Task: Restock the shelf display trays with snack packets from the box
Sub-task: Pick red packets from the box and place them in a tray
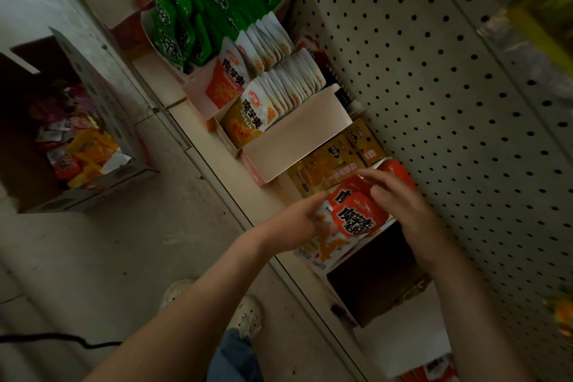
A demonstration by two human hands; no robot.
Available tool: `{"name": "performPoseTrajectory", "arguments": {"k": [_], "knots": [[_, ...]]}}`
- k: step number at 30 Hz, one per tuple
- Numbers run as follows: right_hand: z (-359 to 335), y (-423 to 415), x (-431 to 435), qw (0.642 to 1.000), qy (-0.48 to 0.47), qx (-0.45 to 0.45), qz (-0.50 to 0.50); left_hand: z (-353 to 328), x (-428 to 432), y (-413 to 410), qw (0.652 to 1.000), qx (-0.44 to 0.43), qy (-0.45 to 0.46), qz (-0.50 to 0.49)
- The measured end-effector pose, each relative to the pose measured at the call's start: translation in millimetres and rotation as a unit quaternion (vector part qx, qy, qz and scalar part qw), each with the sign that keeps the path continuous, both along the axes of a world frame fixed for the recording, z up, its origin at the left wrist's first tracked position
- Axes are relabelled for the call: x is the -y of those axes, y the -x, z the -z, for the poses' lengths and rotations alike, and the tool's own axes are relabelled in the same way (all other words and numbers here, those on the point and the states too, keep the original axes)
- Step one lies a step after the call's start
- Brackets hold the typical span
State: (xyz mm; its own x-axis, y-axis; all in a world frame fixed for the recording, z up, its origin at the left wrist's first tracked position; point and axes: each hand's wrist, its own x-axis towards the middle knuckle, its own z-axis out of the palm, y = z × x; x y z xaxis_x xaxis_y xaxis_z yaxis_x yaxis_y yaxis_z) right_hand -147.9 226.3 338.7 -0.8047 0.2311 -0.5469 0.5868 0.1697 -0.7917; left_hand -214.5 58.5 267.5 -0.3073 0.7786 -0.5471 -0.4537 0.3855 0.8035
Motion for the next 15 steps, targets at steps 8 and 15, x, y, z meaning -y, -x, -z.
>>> {"name": "performPoseTrajectory", "arguments": {"k": [8,15], "knots": [[19.3,4.2,6.6,0.993,-0.069,0.090,-0.016,8.1,-3.3,-17.0,0.998,0.038,0.025,-0.040],[21.1,16.9,9.6,0.998,-0.037,0.040,-0.042,6.3,-8.0,-3.6,0.998,-0.043,0.024,0.028]]}}
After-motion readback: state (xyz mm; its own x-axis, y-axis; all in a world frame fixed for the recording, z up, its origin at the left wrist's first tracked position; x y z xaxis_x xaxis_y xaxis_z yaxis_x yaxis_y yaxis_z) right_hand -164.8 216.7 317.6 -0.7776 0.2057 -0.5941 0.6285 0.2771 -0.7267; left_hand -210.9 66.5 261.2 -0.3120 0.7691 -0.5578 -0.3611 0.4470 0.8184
